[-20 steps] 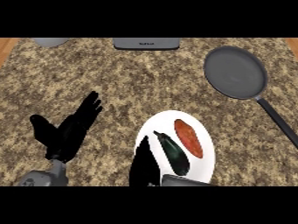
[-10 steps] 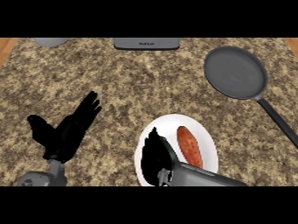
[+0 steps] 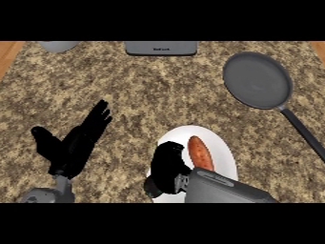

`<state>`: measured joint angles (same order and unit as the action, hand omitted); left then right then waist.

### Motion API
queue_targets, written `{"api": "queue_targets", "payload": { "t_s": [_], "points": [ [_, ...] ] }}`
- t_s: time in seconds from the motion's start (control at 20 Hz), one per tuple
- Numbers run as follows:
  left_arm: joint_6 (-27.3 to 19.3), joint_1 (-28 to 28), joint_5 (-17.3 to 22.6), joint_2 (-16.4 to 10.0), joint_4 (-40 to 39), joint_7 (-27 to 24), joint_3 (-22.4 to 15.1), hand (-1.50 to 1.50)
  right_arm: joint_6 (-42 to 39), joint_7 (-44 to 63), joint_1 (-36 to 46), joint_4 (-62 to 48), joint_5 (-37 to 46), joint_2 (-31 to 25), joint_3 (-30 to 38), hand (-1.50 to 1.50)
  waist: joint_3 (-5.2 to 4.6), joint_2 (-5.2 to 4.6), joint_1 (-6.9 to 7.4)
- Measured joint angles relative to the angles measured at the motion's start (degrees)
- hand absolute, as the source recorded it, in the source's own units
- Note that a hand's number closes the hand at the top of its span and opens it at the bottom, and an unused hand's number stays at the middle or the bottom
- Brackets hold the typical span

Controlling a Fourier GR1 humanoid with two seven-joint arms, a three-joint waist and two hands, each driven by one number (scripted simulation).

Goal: Pick the eggplant from the plate and place it in the pan

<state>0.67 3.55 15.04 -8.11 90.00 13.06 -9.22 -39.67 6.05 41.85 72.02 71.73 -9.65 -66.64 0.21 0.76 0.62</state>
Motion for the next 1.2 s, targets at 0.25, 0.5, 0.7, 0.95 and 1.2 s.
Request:
{"api": "queue_targets", "payload": {
  "t_s": [0.25,0.5,0.7,0.95,1.2],
  "points": [
    [0.4,0.0,-0.2,0.3,-0.1,0.2,0.3,0.0,4.9,-3.0,0.3,-2.8,2.8,1.0,1.8,1.5,0.07,-0.1,0.04],
    [-0.8,-1.0,-0.3,0.3,-0.1,-0.3,1.5,0.0,7.3,11.8,-3.7,-7.0,-2.0,4.7,20.5,1.5,0.22,-0.47,-3.43],
    [-0.9,-1.8,-0.2,-0.1,0.0,-0.6,2.2,0.0,14.6,26.0,-5.9,-7.0,-4.6,7.7,34.2,1.5,0.21,-0.49,-4.5],
    [0.0,-0.6,0.1,0.1,0.0,-0.1,1.4,0.0,28.9,43.1,-3.4,-4.3,-2.9,9.1,41.0,1.5,0.01,-0.74,-1.65],
    [0.4,0.2,-0.5,0.7,-0.1,0.1,0.1,0.0,43.0,52.9,-0.3,-2.3,-1.4,9.3,42.3,1.5,-0.1,-0.98,0.66]
  ]
}}
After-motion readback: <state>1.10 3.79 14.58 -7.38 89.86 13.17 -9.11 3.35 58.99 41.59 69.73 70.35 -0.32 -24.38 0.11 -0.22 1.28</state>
